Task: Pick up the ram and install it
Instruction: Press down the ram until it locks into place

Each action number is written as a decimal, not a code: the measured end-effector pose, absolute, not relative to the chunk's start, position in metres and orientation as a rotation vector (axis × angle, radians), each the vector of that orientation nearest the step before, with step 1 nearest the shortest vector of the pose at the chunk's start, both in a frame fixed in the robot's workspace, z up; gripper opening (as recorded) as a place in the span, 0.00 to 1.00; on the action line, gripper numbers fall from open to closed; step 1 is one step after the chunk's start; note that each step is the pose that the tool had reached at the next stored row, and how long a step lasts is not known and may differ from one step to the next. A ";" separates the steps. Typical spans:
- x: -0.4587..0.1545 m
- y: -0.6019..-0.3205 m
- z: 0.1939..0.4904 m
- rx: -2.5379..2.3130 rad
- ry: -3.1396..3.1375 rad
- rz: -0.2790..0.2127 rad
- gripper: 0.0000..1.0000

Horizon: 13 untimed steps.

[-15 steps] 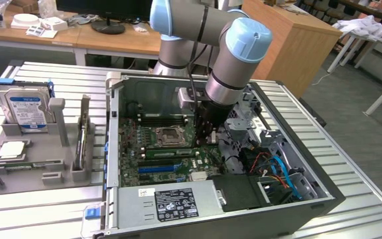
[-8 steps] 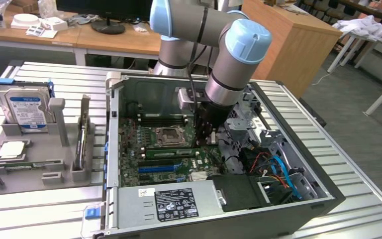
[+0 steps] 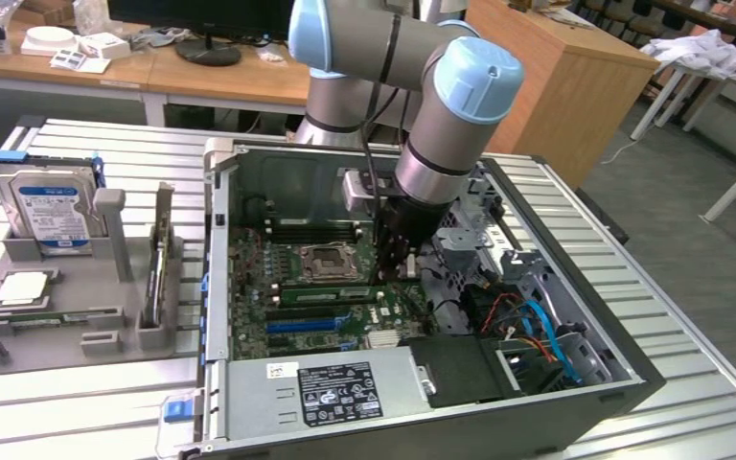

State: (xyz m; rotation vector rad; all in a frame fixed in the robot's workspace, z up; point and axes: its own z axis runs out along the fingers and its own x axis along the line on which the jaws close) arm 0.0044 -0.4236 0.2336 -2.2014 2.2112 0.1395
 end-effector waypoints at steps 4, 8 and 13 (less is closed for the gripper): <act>0.004 -0.424 0.231 -2.201 2.211 0.139 0.11; 0.004 -0.424 0.231 -2.201 2.211 0.139 0.11; 0.004 -0.424 0.229 -2.201 2.211 0.139 0.11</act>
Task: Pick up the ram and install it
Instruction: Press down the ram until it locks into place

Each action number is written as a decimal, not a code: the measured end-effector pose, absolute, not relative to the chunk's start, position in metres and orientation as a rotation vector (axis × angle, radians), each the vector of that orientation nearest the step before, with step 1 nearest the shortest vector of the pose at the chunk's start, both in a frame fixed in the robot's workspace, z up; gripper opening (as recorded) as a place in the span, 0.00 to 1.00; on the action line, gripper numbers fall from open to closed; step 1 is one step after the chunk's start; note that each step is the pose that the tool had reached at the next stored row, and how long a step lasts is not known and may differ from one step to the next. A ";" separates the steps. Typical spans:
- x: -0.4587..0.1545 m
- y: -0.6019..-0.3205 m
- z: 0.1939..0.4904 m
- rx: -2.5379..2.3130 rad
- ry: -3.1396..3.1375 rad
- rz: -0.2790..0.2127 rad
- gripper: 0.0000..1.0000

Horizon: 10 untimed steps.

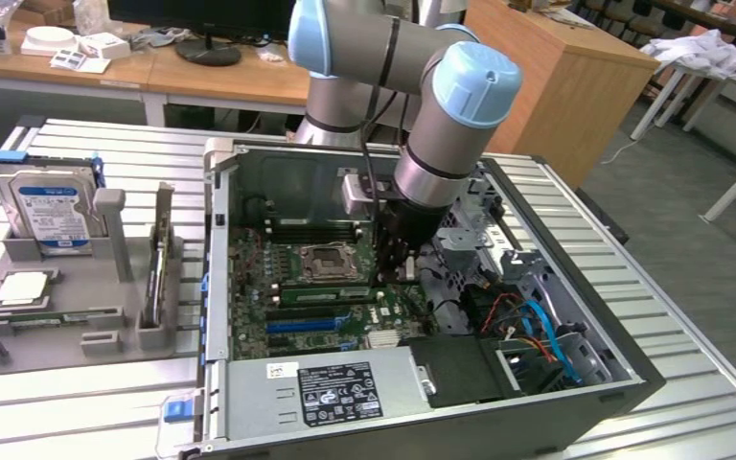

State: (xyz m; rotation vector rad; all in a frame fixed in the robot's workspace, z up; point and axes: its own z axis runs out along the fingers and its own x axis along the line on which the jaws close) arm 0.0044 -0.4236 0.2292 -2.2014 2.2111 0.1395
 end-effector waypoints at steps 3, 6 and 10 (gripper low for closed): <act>0.004 -0.424 0.229 -2.202 2.211 0.139 0.11; 0.004 -0.424 0.227 -2.201 2.211 0.140 0.11; 0.004 -0.424 0.227 -2.202 2.211 0.139 0.11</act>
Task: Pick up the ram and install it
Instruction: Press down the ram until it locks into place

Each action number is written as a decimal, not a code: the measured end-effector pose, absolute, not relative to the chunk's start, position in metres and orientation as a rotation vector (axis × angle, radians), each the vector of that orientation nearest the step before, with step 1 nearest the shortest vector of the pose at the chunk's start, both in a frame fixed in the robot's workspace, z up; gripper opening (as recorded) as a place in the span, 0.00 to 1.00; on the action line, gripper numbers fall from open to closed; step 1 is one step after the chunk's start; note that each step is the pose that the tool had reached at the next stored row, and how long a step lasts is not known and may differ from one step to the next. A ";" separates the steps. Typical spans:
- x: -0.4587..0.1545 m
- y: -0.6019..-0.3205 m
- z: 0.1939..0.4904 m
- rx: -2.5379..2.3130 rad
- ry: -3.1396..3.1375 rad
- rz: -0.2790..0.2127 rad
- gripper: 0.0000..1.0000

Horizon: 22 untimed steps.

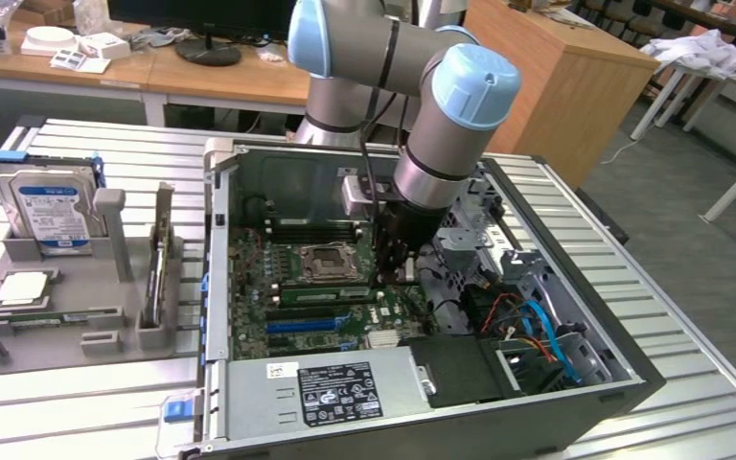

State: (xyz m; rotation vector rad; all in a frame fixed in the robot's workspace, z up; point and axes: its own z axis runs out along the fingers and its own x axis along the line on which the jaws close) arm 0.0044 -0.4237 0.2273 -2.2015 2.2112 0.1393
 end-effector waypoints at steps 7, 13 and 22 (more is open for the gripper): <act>0.004 -0.424 0.226 -2.202 2.211 0.139 0.11; 0.004 -0.424 0.225 -2.201 2.211 0.140 0.11; 0.004 -0.424 0.223 -2.202 2.211 0.139 0.11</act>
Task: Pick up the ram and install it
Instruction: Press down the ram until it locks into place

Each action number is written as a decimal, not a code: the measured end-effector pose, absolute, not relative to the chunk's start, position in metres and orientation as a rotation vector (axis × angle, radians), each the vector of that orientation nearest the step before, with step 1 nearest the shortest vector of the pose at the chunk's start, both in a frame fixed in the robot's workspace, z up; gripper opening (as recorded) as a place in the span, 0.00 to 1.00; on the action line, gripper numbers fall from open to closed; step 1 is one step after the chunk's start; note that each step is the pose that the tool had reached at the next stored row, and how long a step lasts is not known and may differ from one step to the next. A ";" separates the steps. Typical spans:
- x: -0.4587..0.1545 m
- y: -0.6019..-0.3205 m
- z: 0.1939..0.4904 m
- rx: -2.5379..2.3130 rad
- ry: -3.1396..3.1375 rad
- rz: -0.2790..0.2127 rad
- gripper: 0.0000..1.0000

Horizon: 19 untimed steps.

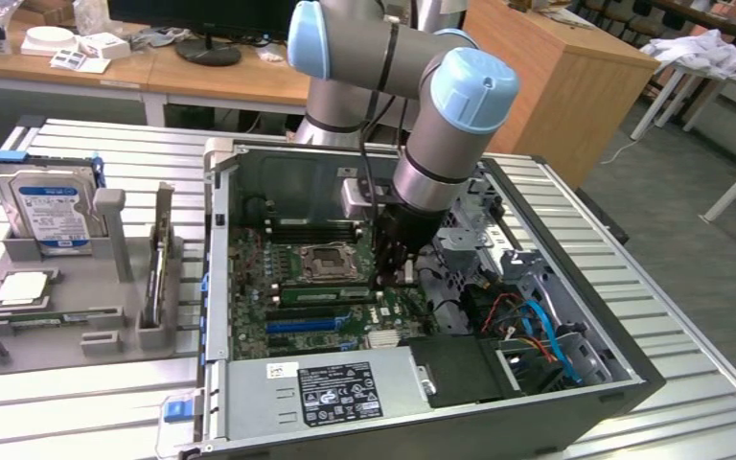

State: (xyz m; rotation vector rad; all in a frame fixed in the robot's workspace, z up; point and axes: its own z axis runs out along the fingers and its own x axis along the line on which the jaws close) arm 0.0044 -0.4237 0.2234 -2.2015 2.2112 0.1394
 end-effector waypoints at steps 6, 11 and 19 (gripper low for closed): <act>0.004 -0.424 0.223 -2.202 2.211 0.139 0.11; 0.004 -0.424 0.222 -2.201 2.211 0.139 0.11; 0.004 -0.424 0.224 -2.201 2.211 0.140 0.11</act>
